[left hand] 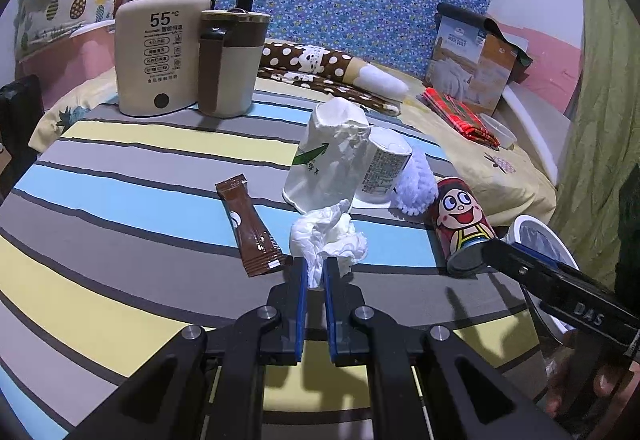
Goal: Collect trash
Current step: 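Grasp the red cartoon can with the right tool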
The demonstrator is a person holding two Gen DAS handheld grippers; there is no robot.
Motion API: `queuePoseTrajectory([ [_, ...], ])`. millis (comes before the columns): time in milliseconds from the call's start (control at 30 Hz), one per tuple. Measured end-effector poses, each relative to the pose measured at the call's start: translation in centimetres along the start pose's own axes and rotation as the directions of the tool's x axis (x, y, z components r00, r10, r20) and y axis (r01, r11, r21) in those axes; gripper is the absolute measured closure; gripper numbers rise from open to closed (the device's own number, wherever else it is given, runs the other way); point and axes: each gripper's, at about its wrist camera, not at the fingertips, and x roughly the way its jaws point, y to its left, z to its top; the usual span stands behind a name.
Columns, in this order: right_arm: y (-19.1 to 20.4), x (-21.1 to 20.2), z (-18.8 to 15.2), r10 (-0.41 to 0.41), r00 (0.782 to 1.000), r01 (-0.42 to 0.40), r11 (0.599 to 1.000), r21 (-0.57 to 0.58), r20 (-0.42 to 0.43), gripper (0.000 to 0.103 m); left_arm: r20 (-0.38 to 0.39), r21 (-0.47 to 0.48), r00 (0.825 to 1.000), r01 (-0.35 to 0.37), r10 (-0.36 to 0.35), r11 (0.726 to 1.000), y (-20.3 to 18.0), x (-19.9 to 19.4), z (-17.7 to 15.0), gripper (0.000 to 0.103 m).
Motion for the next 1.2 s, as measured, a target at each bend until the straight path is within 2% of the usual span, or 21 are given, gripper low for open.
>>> queuePoseTrajectory([
  [300,-0.6,2.8,0.7,-0.068,0.997,0.069,0.997,0.023,-0.039,0.034,-0.005,-0.003,1.000,-0.001,0.001,1.000,0.2,0.3,0.0,0.095],
  [367,-0.8,2.4,0.6,-0.059,0.998,0.060,0.998,0.028,-0.028,0.045,-0.007,0.002,1.000,0.002,-0.002,1.000,0.0,0.4,-0.1,0.095],
  [400,-0.9,2.2,0.6,-0.055,0.998,0.056,0.998,0.025,-0.020,0.046,-0.008,0.004,1.000,0.003,-0.003,1.000,-0.1,0.3,-0.1,0.095],
  [700,-2.4,-0.1,-0.4,-0.042,0.999,0.041,0.998,0.050,0.015,0.047,-0.021,0.039,1.000,0.017,-0.016,0.999,-2.0,-0.1,-0.6,0.095],
  [1200,-2.8,-4.7,-1.3,0.017,0.997,-0.019,1.000,0.022,0.074,0.048,-0.019,0.104,0.999,0.045,-0.044,0.994,-6.2,-2.5,-1.6,0.095],
])
